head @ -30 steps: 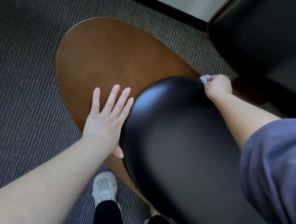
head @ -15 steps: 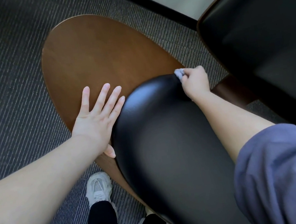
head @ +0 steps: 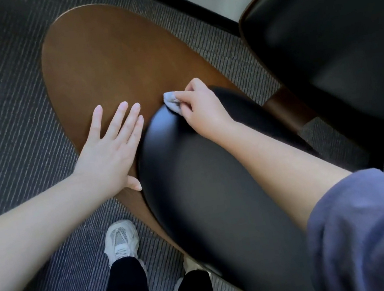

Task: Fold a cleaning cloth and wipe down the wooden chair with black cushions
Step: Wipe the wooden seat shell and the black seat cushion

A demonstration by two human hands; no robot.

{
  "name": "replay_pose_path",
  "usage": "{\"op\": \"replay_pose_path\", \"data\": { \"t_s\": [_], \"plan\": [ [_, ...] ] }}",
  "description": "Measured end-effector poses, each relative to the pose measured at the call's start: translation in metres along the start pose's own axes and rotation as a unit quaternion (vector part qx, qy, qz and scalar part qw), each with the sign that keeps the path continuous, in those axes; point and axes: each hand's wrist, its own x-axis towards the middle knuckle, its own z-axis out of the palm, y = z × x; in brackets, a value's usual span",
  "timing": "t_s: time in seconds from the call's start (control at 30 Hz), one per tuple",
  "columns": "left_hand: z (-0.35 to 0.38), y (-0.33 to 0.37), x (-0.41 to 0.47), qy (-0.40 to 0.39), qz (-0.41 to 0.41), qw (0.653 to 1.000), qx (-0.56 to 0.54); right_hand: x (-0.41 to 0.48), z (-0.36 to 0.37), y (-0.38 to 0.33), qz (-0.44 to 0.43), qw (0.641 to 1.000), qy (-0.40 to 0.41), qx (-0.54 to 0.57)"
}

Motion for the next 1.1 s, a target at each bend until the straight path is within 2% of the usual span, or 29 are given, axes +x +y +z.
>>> {"op": "replay_pose_path", "data": {
  "t_s": [0.1, 0.2, 0.37, 0.73, 0.93, 1.1],
  "plan": [
    [0.005, -0.005, -0.011, 0.028, -0.004, 1.000, -0.002, -0.013, 0.010, -0.013, -0.074, 0.997, 0.010, -0.016],
    [0.004, -0.009, -0.013, 0.024, 0.006, 1.000, 0.011, -0.026, 0.021, -0.024, -0.158, 0.984, 0.010, -0.078],
    [-0.001, -0.017, -0.013, -0.009, 0.024, 0.998, 0.055, -0.053, 0.041, -0.027, -0.251, 0.963, -0.009, -0.093],
    [-0.009, -0.019, -0.014, -0.035, 0.038, 0.994, 0.091, -0.113, 0.066, -0.015, -0.354, 0.923, -0.083, -0.127],
    [-0.010, -0.015, -0.012, -0.030, 0.029, 0.996, 0.085, -0.138, 0.057, -0.001, -0.416, 0.884, -0.128, -0.170],
    [-0.011, -0.005, -0.008, -0.030, 0.009, 0.998, 0.047, -0.168, 0.050, 0.028, -0.456, 0.845, -0.215, -0.180]
  ]
}}
